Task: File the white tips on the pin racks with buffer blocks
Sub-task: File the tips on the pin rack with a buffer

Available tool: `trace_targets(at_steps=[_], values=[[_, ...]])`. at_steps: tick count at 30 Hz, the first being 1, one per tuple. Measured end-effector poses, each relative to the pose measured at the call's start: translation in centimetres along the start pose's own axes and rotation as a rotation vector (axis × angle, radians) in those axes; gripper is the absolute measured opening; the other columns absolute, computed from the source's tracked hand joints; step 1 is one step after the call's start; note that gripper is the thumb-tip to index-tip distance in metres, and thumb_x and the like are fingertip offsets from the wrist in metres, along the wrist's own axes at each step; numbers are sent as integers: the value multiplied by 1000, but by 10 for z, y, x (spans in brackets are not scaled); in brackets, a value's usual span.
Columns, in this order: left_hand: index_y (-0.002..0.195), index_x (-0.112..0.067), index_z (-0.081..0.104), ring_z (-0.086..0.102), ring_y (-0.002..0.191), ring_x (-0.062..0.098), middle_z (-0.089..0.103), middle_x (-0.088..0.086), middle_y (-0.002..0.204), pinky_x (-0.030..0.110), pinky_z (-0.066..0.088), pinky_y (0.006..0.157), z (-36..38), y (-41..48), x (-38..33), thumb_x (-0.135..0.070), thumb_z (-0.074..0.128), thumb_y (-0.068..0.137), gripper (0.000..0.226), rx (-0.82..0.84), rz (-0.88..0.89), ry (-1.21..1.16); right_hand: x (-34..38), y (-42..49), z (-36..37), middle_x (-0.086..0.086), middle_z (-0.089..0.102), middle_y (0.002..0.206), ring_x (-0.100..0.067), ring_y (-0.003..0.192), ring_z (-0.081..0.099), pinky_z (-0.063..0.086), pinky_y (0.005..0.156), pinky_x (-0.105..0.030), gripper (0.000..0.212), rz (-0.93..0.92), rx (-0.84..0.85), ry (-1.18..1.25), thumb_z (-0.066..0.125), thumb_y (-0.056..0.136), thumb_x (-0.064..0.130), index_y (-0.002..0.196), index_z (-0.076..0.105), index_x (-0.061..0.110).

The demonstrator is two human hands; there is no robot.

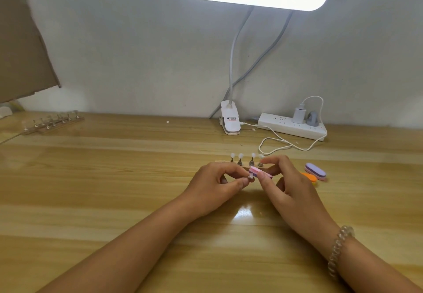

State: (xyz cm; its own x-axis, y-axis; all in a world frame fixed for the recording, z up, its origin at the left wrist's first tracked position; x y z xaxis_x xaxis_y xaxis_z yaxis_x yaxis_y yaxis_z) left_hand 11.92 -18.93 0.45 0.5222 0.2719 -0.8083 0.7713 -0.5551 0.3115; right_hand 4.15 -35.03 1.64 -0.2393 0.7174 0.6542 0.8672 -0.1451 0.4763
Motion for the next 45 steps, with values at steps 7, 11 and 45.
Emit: trace_targets(at_steps=[7,11,45], values=[[88,-44,71,39,50,6,68,-19,86,22,34,55,-1,0,1,-21,67,93,24,-6,4,-40,4,-1,1,18,63,92,-14,60,57,50,63,-35,24,-45,41,-56,53,92,43,114,62,37],[89,-43,70,40,53,11,69,-16,93,32,40,59,-2,1,1,-18,65,95,26,-24,-9,-76,3,-2,1,20,64,93,-12,62,60,52,66,-35,33,-29,88,-51,61,90,31,123,61,34],[96,-27,79,38,52,1,65,-23,78,24,35,60,-1,0,3,-14,74,87,17,0,-15,-27,3,-2,1,9,54,71,-6,63,51,46,58,-37,41,21,-17,-141,67,68,63,80,48,28]])
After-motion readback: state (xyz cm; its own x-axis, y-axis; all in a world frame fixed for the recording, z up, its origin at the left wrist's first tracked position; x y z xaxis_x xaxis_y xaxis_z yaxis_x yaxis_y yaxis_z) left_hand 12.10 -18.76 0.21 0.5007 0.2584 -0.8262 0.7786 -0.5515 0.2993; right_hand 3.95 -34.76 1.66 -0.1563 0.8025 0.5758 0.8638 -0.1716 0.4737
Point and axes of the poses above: each hand's wrist, its own y-axis towards the middle knuckle, its own z-axis out of the palm, x = y × z, the point moved 3 cm from there along y, towards the middle knuckle
